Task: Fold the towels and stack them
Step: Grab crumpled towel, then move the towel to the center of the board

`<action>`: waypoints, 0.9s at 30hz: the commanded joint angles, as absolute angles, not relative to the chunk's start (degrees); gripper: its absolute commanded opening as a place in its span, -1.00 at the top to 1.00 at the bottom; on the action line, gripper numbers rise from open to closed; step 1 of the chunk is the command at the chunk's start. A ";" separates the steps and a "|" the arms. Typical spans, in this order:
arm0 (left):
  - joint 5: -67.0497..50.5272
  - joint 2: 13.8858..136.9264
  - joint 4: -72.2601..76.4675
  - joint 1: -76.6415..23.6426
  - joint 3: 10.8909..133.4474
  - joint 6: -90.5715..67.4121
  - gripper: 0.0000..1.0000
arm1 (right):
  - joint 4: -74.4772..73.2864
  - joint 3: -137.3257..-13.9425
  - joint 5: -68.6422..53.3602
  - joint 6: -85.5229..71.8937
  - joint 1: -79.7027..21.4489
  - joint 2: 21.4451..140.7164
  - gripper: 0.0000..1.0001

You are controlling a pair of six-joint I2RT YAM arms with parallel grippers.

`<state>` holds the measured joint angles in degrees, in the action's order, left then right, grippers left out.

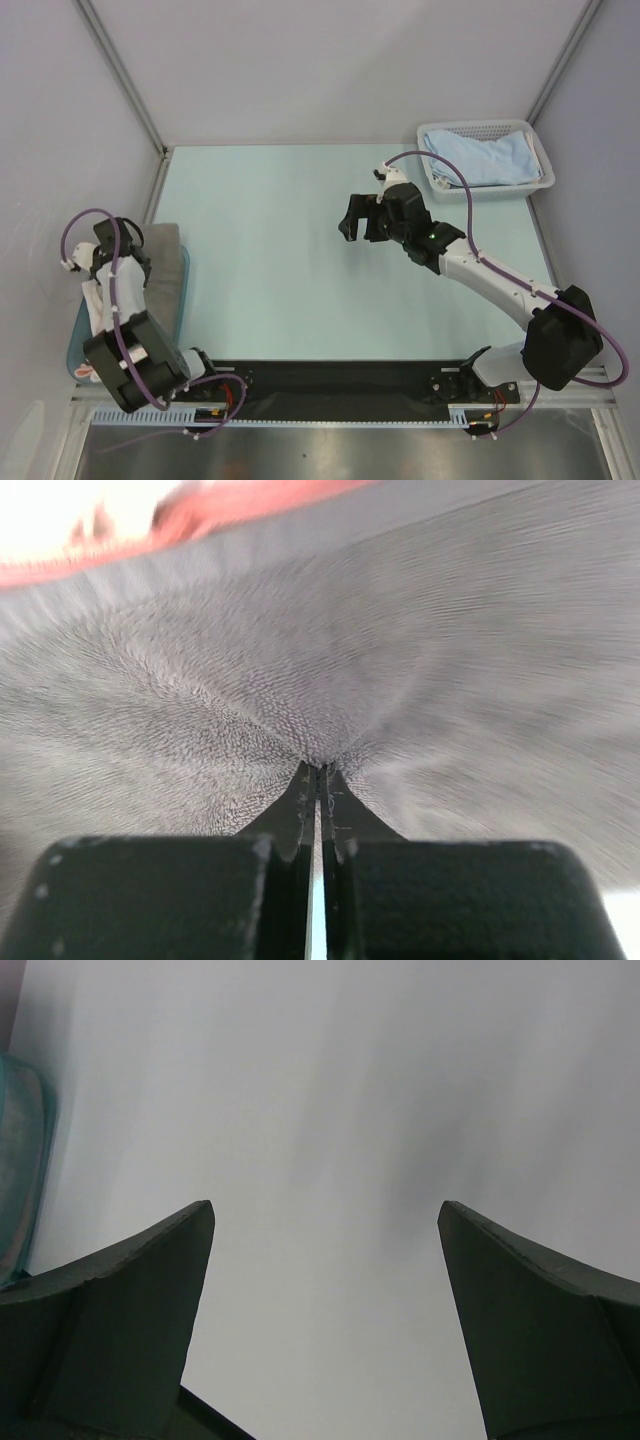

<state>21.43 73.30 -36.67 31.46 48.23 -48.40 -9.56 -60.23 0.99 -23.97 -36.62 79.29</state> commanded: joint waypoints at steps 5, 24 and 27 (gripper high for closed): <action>20.46 57.58 -32.87 22.79 59.13 -37.10 0.99 | -9.05 -61.43 -0.78 -24.35 -36.56 79.54 -0.99; 36.13 70.93 -35.60 -33.74 94.41 -21.97 0.99 | -8.79 -60.21 6.32 -25.31 -33.49 75.24 -1.00; 32.44 71.02 -32.44 -35.07 88.54 -22.67 0.99 | -7.31 -58.28 8.70 -25.84 -32.70 72.70 -1.00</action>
<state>33.28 71.26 -35.94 -34.26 92.31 -23.99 -9.47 -59.11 5.10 -24.86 -33.47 77.01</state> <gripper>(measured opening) 0.011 0.995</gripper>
